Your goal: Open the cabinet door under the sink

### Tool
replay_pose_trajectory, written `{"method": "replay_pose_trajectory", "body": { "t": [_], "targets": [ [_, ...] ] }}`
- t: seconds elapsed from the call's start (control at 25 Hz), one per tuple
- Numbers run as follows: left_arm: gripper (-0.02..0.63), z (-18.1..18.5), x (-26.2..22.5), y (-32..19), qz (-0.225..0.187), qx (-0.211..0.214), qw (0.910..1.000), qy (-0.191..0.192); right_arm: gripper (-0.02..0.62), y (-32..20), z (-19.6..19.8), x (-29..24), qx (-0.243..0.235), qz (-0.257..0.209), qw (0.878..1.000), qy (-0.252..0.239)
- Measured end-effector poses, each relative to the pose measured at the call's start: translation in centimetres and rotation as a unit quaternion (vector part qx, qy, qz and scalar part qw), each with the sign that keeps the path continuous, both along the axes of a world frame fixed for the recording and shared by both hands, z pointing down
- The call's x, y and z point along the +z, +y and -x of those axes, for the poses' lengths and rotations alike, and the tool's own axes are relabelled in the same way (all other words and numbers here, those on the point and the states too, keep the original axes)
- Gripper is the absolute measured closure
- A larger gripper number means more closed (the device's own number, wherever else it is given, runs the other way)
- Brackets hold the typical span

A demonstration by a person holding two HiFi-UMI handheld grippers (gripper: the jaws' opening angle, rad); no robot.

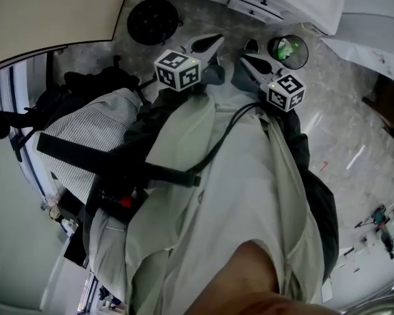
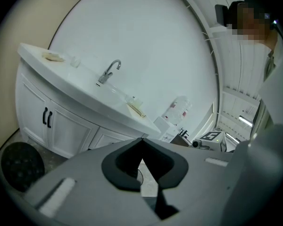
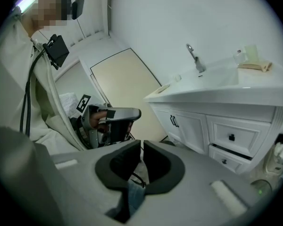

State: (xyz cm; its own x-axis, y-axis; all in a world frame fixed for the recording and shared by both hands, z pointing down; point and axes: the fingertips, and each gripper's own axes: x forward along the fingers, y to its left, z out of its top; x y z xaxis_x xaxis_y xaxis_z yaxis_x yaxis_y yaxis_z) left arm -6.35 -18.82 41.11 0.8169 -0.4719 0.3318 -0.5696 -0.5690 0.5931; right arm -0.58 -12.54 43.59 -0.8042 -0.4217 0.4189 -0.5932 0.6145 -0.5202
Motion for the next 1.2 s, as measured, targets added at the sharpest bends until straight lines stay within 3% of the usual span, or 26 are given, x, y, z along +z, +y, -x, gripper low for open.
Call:
{"method": "replay_pose_trajectory", "body": {
  "t": [0.2, 0.32, 0.48, 0.56, 0.72, 0.84, 1.04, 1.2],
  "targets": [
    [0.598, 1.3, 0.4, -1.4, 0.005, -0.054, 0.9985, -0.003, 0.574, -2.1, -0.6, 1.8, -0.016, -0.028, 0.997, 0.064],
    [0.598, 1.5, 0.1, -2.7, 0.01, -0.091, 0.9958, 0.012, 0.574, -4.9, -2.9, 1.2, 0.041, -0.068, 0.993, 0.082],
    [0.598, 0.4, -0.2, -3.9, -0.002, -0.1, 0.9949, 0.012, 0.574, -8.1, -7.3, -0.3, 0.143, -0.097, 0.983, 0.067],
    [0.598, -0.3, 0.1, -4.2, -0.001, -0.099, 0.9951, 0.011, 0.582, -8.9, -8.7, -0.4, 0.156, -0.132, 0.973, 0.109],
    [0.598, -2.0, 0.9, -4.2, 0.011, -0.087, 0.9961, 0.006, 0.594, -9.4, -9.6, -0.2, 0.12, -0.203, 0.947, 0.22],
    [0.598, -3.4, 1.6, -3.7, 0.019, -0.069, 0.9974, -0.001, 0.594, -9.6, -11.2, 2.2, 0.105, -0.187, 0.938, 0.272],
    [0.598, -4.0, 4.1, -3.5, 0.036, -0.067, 0.997, -0.013, 0.575, -11.1, -14.2, 6.1, 0.198, -0.118, 0.951, 0.204],
    [0.598, -3.0, 7.4, -4.5, 0.034, -0.106, 0.9934, -0.028, 0.572, -11.5, -14.5, 10.3, 0.234, -0.109, 0.942, 0.216]
  ]
}}
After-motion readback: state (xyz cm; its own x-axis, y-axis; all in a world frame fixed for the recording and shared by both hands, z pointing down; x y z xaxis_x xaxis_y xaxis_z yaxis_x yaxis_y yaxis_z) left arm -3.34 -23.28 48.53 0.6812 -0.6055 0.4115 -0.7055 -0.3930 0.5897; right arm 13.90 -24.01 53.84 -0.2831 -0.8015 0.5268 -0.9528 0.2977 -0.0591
